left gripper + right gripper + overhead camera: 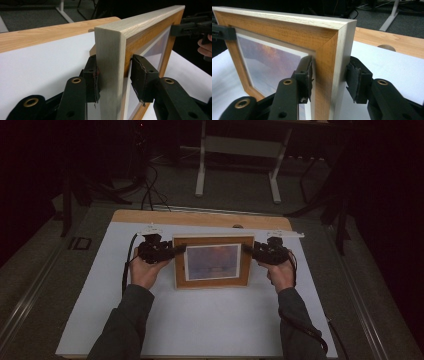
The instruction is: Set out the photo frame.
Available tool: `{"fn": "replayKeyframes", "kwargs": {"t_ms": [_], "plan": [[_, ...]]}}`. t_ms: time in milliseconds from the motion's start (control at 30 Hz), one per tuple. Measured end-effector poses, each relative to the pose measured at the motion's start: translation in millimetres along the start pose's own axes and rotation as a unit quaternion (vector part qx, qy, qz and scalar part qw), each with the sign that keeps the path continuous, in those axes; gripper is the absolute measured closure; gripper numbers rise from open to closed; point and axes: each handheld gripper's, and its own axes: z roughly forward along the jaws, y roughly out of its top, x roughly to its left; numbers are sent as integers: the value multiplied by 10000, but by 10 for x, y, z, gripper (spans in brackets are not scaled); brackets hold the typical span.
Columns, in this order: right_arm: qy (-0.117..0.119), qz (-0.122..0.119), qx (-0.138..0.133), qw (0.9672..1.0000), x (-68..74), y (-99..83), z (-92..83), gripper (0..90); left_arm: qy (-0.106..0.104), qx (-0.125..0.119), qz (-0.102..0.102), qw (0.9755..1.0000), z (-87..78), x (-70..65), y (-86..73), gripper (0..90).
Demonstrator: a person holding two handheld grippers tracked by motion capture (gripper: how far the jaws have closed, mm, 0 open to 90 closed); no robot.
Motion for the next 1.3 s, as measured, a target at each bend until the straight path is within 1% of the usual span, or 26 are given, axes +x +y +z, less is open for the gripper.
{"fn": "replayKeyframes", "kwargs": {"t_ms": [133,267,500,767,900,1033,1167,1233,1300], "plan": [[-66,6,47,10000,42,-18,-26,595,-98,-6,-62,9999,12,41,2,602],[-87,22,67,9999,64,-36,-53,601,-128,0,-54,9999,13,47,4,599],[-106,31,58,9999,84,-55,-70,605,-125,-16,-73,9999,16,53,3,592],[-72,-7,58,10000,73,-52,-71,603,-96,11,-116,9999,6,37,7,585],[-66,-30,81,9999,72,-52,-80,573,-117,37,-147,9998,-11,29,7,580],[-55,21,46,10000,58,-69,-101,547,-116,109,-124,9998,-16,27,4,548],[-44,28,48,10000,54,-93,-111,531,-137,65,-131,9998,-37,17,6,525],[-35,14,49,10000,54,-97,-118,525,-102,45,-109,9999,-54,14,10,515],[-29,0,39,10000,58,-98,-130,521,-90,14,-134,9999,-75,13,12,503]]}}
